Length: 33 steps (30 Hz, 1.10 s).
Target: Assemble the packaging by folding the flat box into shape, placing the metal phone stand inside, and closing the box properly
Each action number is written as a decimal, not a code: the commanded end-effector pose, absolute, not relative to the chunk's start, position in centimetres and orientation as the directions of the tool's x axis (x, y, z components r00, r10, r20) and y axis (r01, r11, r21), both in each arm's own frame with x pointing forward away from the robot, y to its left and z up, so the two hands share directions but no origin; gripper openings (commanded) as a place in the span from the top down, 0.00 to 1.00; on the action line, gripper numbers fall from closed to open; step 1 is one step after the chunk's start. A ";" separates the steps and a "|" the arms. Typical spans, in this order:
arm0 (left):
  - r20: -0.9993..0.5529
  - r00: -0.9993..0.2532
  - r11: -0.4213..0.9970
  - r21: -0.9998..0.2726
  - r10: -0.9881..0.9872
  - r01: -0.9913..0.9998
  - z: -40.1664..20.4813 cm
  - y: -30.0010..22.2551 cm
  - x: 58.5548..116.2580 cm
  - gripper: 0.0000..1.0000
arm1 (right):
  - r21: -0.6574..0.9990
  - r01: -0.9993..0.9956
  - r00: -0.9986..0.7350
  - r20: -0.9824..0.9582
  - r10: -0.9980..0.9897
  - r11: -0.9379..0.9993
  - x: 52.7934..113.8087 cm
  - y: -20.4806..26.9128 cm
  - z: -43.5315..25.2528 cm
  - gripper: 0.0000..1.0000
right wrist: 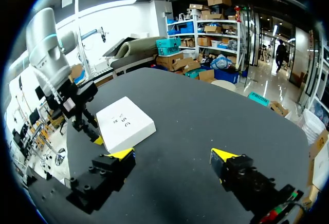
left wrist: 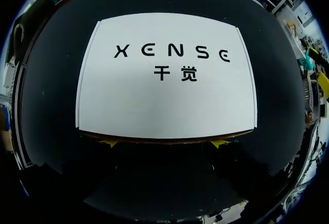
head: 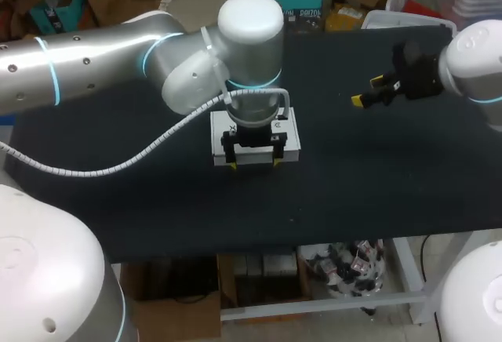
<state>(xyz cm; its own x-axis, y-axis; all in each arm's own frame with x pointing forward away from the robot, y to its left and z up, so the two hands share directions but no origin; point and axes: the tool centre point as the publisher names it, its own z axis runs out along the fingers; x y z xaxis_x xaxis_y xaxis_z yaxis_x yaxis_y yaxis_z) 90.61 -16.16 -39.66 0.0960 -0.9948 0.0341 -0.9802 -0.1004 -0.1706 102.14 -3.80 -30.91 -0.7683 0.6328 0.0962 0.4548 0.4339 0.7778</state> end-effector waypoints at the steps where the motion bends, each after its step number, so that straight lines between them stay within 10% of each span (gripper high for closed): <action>1: 0.038 0.090 -0.095 -0.145 -0.995 -0.985 -39.6 -15.6 93.0 0.00 | 0.780 0.453 -0.772 0.101 0.628 0.432 102.2 -4.0 -30.9 0.00; 33: 0.047 0.061 -0.064 -0.077 -0.997 -0.995 -39.5 -15.2 105.0 0.00 | 0.780 0.453 -0.772 0.101 0.628 0.432 102.2 -4.0 -30.9 0.00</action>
